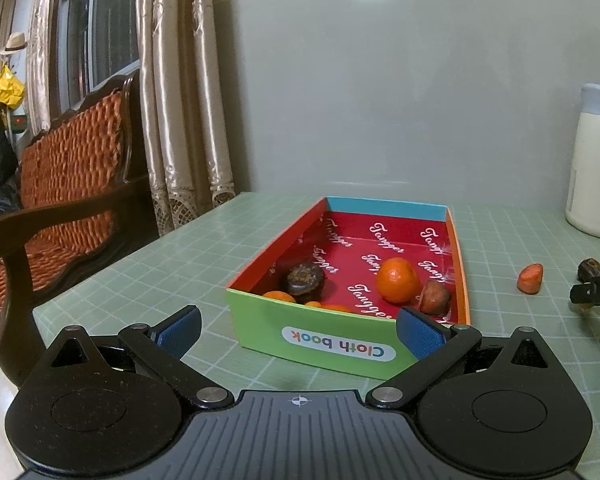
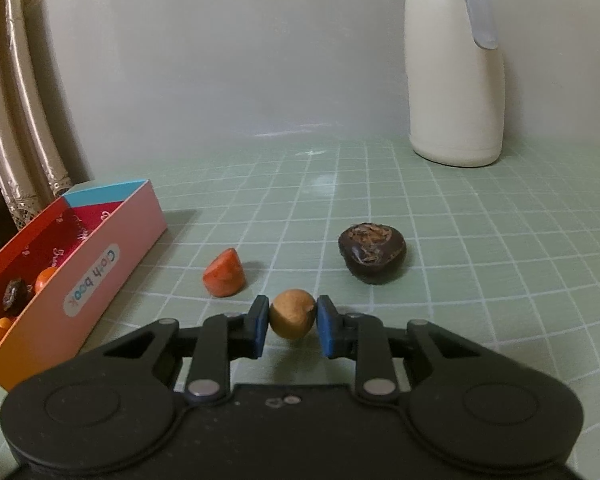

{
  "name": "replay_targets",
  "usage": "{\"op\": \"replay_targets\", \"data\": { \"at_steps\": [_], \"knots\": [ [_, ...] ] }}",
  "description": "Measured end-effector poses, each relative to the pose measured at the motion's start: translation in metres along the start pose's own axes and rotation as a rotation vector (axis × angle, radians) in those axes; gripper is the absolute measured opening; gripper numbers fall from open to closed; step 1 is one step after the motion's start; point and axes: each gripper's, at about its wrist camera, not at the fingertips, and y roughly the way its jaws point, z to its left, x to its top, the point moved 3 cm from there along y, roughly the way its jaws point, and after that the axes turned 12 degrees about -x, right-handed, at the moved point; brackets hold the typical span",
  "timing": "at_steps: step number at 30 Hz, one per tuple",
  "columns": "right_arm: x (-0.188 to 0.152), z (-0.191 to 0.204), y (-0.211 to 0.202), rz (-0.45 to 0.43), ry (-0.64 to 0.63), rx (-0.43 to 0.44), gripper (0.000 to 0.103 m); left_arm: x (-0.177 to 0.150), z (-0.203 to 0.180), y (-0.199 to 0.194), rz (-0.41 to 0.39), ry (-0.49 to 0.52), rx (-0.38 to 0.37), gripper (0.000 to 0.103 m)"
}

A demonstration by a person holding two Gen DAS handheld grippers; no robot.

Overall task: Organize fruits
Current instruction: 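Carry the light nut with the right gripper into the box and release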

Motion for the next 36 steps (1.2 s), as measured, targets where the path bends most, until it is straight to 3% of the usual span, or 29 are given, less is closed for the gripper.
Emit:
{"op": "replay_targets", "data": {
  "at_steps": [16,27,36],
  "knots": [
    [0.001,0.039,-0.03,-0.066,-0.047,0.182,0.025,-0.009,0.043,-0.005,0.016,-0.082,0.093,0.103],
    [0.005,0.088,-0.06,-0.123,-0.093,0.369,0.025,-0.019,0.07,-0.014,0.027,-0.108,0.145,0.103],
    [-0.003,0.129,-0.069,-0.128,-0.166,0.447,0.025,-0.023,0.084,-0.019,0.027,-0.124,0.166,0.103]
  ]
}}
